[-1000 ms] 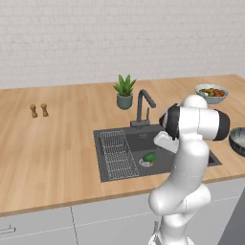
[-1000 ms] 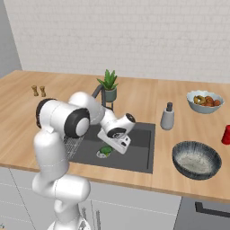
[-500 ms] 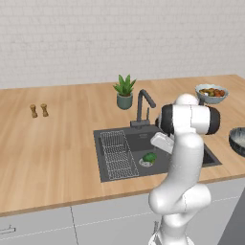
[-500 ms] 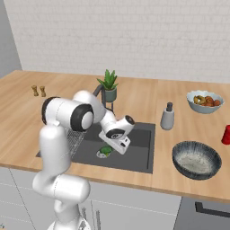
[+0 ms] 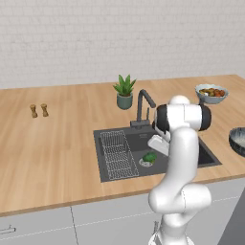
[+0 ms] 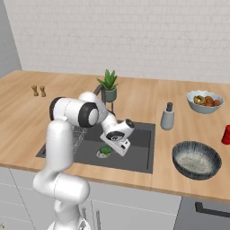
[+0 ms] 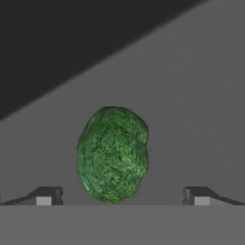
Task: Pick the broccoli from the sink and place it in the bowl. Then pick the bowl and place it in the microwave. Then close the microwave door and press the start button.
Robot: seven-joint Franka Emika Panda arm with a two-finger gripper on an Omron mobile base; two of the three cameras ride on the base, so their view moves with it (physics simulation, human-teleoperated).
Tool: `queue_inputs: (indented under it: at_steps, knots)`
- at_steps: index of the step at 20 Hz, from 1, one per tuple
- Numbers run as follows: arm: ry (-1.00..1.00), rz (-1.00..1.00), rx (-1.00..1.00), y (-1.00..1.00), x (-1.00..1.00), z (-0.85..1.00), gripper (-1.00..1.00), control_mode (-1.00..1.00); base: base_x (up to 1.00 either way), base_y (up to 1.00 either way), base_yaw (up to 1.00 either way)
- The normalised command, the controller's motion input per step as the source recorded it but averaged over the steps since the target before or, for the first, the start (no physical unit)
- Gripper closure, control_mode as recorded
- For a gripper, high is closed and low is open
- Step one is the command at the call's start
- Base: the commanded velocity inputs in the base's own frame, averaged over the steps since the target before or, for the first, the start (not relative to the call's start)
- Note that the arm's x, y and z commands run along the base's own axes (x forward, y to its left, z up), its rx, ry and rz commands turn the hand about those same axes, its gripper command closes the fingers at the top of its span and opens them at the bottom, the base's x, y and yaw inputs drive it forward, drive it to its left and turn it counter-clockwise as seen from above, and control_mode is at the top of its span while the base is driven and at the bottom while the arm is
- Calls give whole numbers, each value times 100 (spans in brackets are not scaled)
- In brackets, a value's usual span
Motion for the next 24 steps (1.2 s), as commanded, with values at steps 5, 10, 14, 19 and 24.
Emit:
queue_inputs:
  at_steps: [5,10,14,19,24]
  knots:
    - [0,0,9,0,9,-26,-100,-100,0,0,0]
    - [3,-1,4,22,0,-10,-100,-100,0,0,0]
    - [3,-4,0,29,14,-3,-100,-100,0,0,0]
    - [6,-3,0,12,19,-20,-100,-100,0,0,0]
    - [2,-3,1,8,2,-38,100,-100,0,0,0]
